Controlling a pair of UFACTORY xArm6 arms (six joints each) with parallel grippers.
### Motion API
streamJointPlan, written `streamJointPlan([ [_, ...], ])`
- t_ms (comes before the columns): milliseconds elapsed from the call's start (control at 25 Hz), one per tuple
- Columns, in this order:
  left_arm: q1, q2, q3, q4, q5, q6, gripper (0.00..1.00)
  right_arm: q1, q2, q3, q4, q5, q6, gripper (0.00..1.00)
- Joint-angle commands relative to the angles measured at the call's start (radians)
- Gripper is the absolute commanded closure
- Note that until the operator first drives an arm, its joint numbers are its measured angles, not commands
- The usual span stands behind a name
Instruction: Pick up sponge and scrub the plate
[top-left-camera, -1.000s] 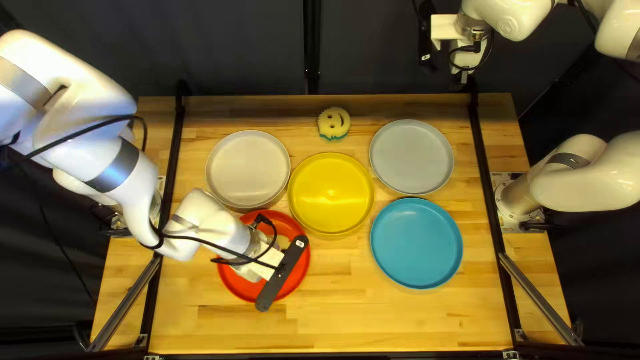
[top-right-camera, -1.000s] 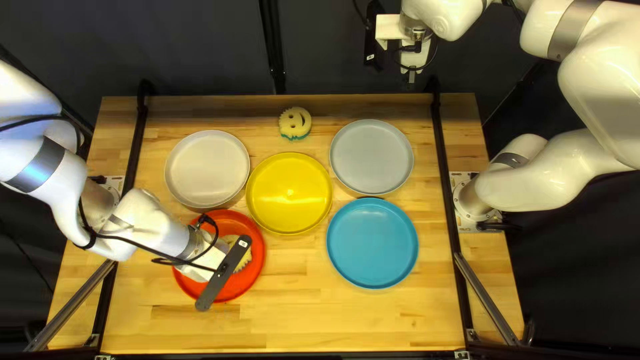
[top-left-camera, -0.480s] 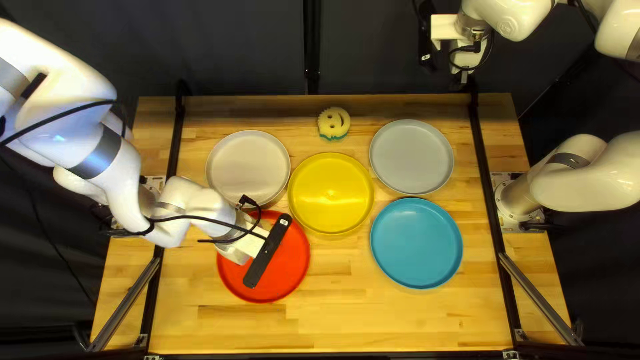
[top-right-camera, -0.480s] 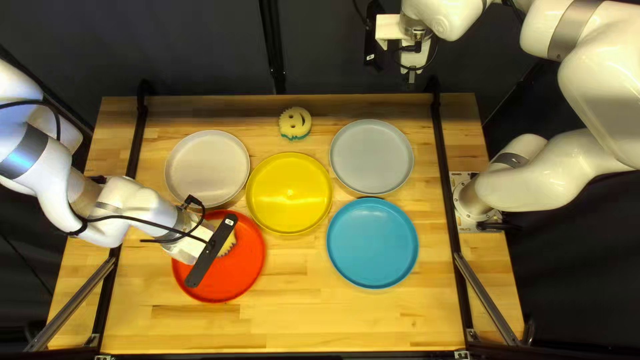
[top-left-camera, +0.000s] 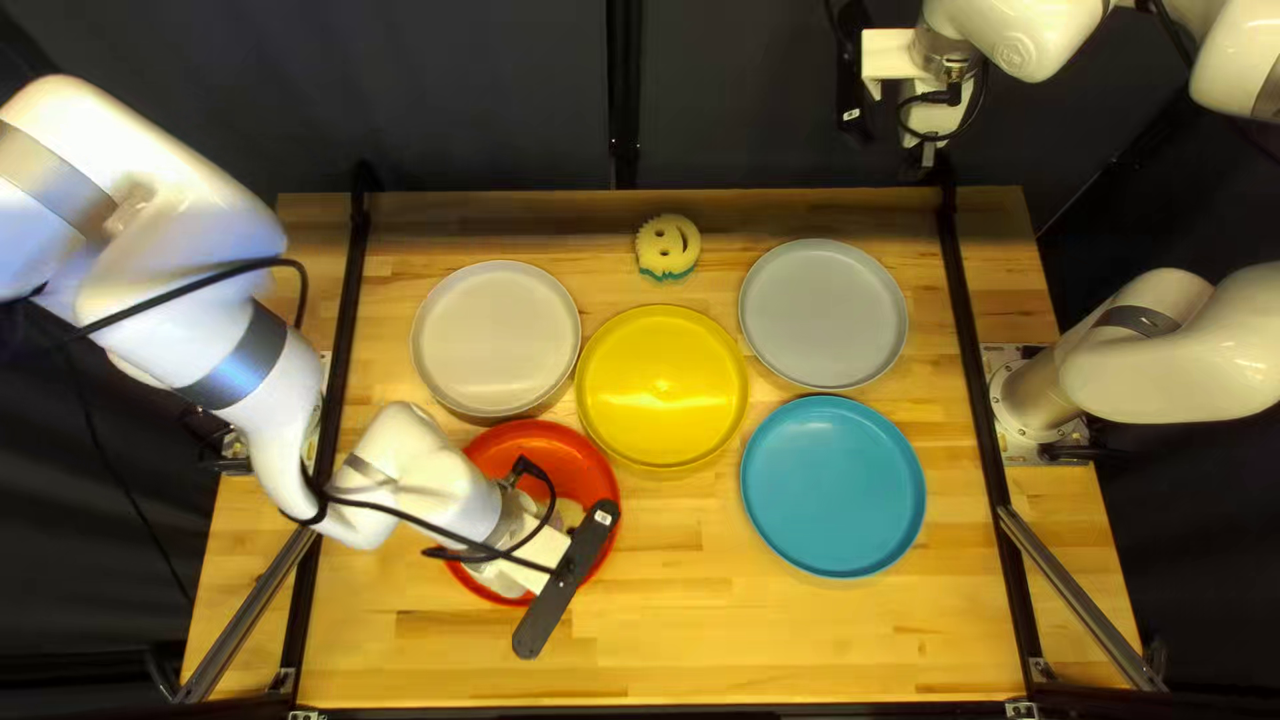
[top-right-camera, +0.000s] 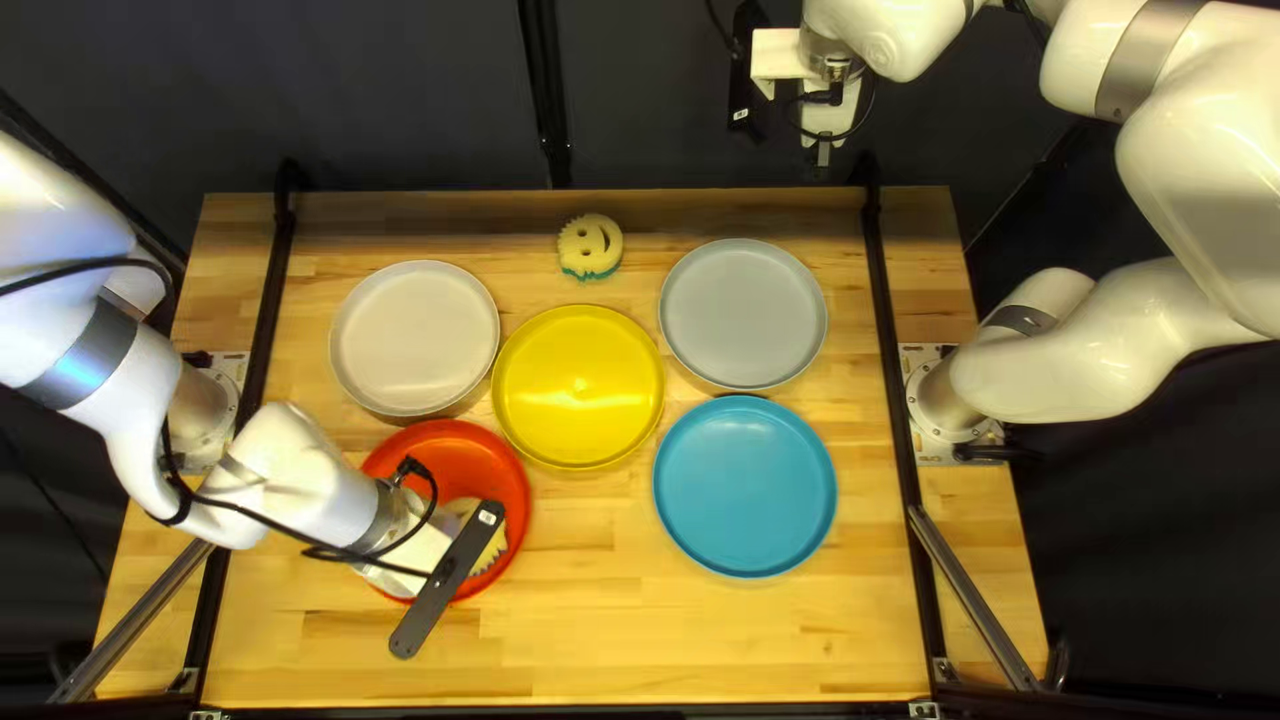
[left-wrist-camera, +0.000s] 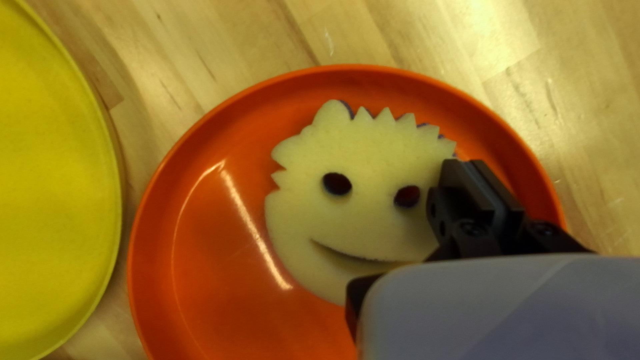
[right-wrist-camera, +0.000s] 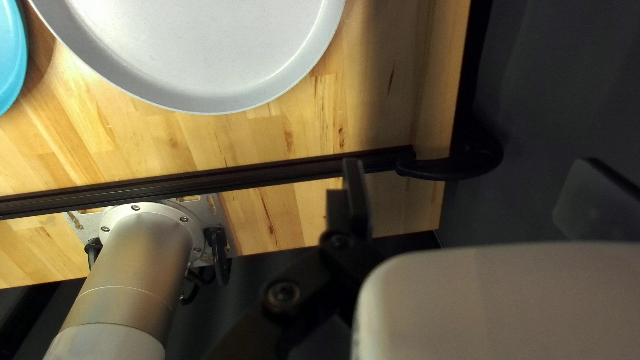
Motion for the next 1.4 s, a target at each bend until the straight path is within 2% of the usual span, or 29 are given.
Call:
streamJointPlan([
  [40, 0.005, -0.069, 0.080, -0.052, 0.003, 0.036, 1.00, 0.000, 0.000, 0.000, 0.000, 0.000, 0.000, 0.00],
  [200, -0.007, -0.144, 0.143, -0.051, 0.035, -0.004, 1.00, 0.000, 0.000, 0.000, 0.000, 0.000, 0.000, 0.00],
  [440, -0.002, -0.243, 0.238, -0.125, 0.072, 0.039, 1.00, 0.000, 0.000, 0.000, 0.000, 0.000, 0.000, 0.00],
  [600, -0.009, -0.253, 0.256, -0.153, 0.071, 0.047, 1.00, 0.000, 0.000, 0.000, 0.000, 0.000, 0.000, 0.00],
  [760, -0.035, -0.206, 0.208, -0.138, 0.060, 0.012, 1.00, 0.000, 0.000, 0.000, 0.000, 0.000, 0.000, 0.00],
  [1000, -0.072, -0.100, 0.073, -0.039, 0.069, -0.090, 1.00, 0.000, 0.000, 0.000, 0.000, 0.000, 0.000, 0.00],
  [1120, -0.079, -0.063, 0.032, -0.011, 0.067, -0.106, 1.00, 0.000, 0.000, 0.000, 0.000, 0.000, 0.000, 0.00],
  [1280, -0.078, -0.040, 0.035, -0.027, 0.036, -0.076, 1.00, 0.000, 0.000, 0.000, 0.000, 0.000, 0.000, 0.00],
  [1400, -0.060, -0.056, 0.091, -0.111, 0.004, 0.017, 1.00, 0.000, 0.000, 0.000, 0.000, 0.000, 0.000, 0.00],
])
